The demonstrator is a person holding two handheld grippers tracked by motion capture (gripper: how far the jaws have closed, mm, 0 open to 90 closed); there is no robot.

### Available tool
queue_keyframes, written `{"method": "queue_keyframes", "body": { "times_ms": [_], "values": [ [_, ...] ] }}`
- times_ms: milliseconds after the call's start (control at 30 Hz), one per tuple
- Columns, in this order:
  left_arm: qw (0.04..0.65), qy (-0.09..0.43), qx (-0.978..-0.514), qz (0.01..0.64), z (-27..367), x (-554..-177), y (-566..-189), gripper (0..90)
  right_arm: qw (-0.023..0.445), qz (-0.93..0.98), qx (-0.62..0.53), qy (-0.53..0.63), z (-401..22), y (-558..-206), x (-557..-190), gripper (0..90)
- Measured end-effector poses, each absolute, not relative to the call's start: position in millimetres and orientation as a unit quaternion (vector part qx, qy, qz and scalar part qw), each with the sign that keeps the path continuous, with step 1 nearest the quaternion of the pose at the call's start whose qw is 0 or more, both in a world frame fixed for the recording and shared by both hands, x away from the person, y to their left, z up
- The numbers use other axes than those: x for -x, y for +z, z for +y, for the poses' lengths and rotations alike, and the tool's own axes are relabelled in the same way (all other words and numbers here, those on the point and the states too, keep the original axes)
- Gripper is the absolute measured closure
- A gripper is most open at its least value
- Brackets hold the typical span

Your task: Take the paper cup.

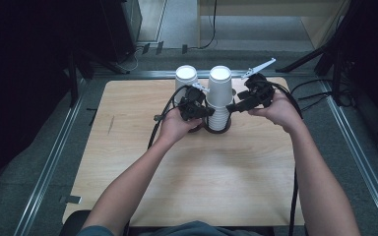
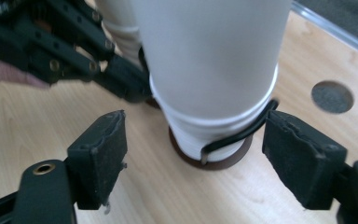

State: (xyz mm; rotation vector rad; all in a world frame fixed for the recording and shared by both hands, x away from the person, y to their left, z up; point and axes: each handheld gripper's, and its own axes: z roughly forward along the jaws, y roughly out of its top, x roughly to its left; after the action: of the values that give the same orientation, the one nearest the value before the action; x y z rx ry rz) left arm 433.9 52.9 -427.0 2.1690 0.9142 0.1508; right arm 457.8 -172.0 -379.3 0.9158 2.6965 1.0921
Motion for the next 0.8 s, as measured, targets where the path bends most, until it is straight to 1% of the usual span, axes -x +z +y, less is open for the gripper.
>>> {"method": "queue_keyframes", "body": {
  "times_ms": [367,600,733,800],
  "values": [
    [0.386,0.065,-0.849,0.355,52,-433,-425,87.6,0.061,0.887,-0.289,0.354,-151,-358,-473,19.5],
    [0.384,0.058,-0.849,0.358,52,-434,-428,87.8,0.066,0.887,-0.290,0.352,-145,-353,-476,18.9],
    [0.384,0.061,-0.851,0.355,53,-434,-428,86.9,0.074,0.890,-0.286,0.347,-142,-351,-479,15.8],
    [0.384,0.062,-0.850,0.354,53,-434,-428,86.8,0.074,0.888,-0.290,0.349,-141,-349,-482,15.7]
  ]
}}
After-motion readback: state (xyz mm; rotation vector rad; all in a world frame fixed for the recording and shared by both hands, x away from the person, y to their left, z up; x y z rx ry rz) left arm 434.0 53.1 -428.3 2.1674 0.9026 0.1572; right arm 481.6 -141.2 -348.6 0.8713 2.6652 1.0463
